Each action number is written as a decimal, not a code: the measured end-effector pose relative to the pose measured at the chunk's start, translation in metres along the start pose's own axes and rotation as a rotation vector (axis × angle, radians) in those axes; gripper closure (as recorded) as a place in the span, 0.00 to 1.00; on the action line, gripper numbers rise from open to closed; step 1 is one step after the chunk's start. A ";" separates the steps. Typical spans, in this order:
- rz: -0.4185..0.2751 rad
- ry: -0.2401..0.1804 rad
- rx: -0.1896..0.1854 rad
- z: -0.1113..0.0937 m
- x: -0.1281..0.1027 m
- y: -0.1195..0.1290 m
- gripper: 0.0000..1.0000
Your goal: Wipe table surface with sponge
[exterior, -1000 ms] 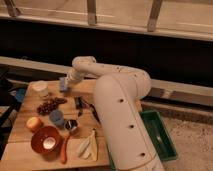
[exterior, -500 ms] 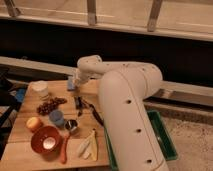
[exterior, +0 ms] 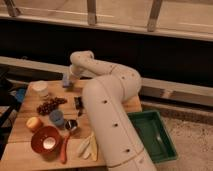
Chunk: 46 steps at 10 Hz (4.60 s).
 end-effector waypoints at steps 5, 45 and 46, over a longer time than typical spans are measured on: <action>-0.003 0.048 0.002 0.013 0.018 0.000 1.00; 0.113 0.034 0.074 -0.069 0.090 -0.118 1.00; 0.109 0.028 0.072 -0.072 0.083 -0.121 1.00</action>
